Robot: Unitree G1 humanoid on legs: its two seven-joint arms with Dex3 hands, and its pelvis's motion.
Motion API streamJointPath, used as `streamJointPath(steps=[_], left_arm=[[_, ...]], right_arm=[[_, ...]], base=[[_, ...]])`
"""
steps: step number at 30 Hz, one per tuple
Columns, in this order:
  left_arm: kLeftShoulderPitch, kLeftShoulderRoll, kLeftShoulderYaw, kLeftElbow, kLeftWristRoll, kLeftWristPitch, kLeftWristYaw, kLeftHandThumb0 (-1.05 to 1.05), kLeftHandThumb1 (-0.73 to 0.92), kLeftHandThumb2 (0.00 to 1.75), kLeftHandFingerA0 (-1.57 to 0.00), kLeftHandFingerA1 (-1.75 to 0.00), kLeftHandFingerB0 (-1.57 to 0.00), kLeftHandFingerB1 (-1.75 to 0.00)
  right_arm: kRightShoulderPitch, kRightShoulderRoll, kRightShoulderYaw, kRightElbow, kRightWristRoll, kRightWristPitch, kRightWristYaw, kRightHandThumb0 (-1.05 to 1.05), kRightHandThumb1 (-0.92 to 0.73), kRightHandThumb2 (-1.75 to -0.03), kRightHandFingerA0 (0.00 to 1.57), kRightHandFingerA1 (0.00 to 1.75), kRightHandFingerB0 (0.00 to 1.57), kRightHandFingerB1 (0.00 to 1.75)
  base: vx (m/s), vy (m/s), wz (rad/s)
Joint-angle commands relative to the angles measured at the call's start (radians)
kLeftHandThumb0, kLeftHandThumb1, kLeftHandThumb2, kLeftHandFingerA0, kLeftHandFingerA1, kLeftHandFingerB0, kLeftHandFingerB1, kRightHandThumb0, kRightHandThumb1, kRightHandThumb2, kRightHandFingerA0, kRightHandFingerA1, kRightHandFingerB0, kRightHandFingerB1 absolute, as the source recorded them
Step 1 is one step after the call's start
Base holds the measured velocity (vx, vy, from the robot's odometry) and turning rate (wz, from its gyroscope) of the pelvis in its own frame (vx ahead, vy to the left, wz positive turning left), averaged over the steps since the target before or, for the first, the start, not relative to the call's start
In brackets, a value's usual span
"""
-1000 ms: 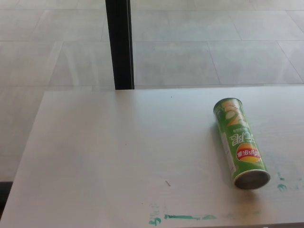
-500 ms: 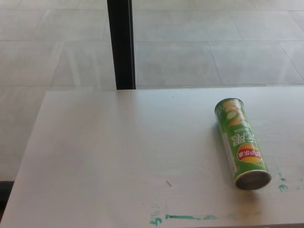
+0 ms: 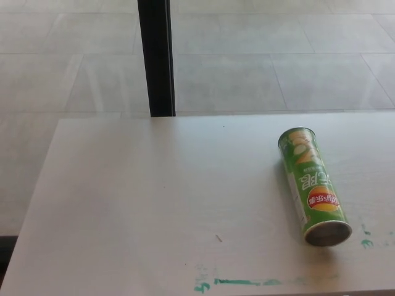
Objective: Use the right hand as a fist to push the chips tray inside its container kept in the middle of the desk
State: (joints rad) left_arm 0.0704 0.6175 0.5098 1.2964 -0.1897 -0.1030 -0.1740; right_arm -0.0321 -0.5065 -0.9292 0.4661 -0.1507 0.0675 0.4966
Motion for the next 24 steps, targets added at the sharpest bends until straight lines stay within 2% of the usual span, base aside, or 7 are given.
streamJointPath(steps=[1,3,8,13,14,15,24], left_arm=[[0.027,0.008,-0.003,0.005,-0.002,-0.011,0.007,-0.70,0.69,1.06,-0.52,-0.69,-0.35,-0.56],[0.027,0.008,0.001,0.007,-0.006,-0.009,-0.001,-0.70,0.88,0.66,-0.56,-0.63,-0.38,-0.43],[0.028,0.012,-0.004,0.006,-0.002,0.000,0.002,-0.71,0.68,1.07,-0.52,-0.68,-0.36,-0.56],[0.029,0.016,0.002,0.009,-0.007,0.001,-0.006,-0.78,0.86,0.65,-0.58,-0.66,-0.43,-0.45],[0.028,0.015,0.002,0.010,-0.008,0.002,-0.001,-0.78,0.69,1.07,-0.57,-0.71,-0.39,-0.57],[0.026,0.016,0.002,0.010,-0.008,0.005,-0.001,-0.76,0.87,0.66,-0.57,-0.62,-0.42,-0.44],[0.017,0.028,0.005,0.005,-0.012,0.013,-0.015,-0.77,0.87,0.66,-0.57,-0.65,-0.44,-0.45]], right_arm=[[0.000,0.055,-0.219,0.552,0.213,-0.313,-0.559,-0.49,-0.61,-0.58,0.90,0.72,0.60,0.49],[0.004,0.055,-0.211,0.578,0.206,-0.323,-0.570,-0.54,-0.60,-0.58,0.89,0.71,0.61,0.49],[0.003,0.074,-0.237,0.651,0.259,-0.331,-0.532,-0.45,-0.61,-0.58,0.78,0.82,0.59,0.54],[0.016,0.062,-0.201,0.686,0.238,-0.284,-0.473,-0.54,-0.67,-0.60,0.78,0.81,0.55,0.49],[0.017,0.062,-0.201,0.688,0.241,-0.284,-0.465,-0.54,-0.67,-0.60,0.79,0.79,0.55,0.50],[0.009,0.063,-0.206,0.695,0.252,-0.289,-0.479,-0.53,-0.65,-0.59,0.85,0.76,0.58,0.51],[-0.023,0.095,-0.162,0.667,0.268,-0.308,-0.486,-0.59,-0.66,-0.60,0.79,0.73,0.60,0.56]], base=[[0.00,0.000,0.00],[0.00,0.000,0.00],[0.00,0.000,0.00],[0.00,0.000,0.00],[0.00,0.000,0.00],[0.00,0.000,0.00],[0.00,0.000,0.00]])
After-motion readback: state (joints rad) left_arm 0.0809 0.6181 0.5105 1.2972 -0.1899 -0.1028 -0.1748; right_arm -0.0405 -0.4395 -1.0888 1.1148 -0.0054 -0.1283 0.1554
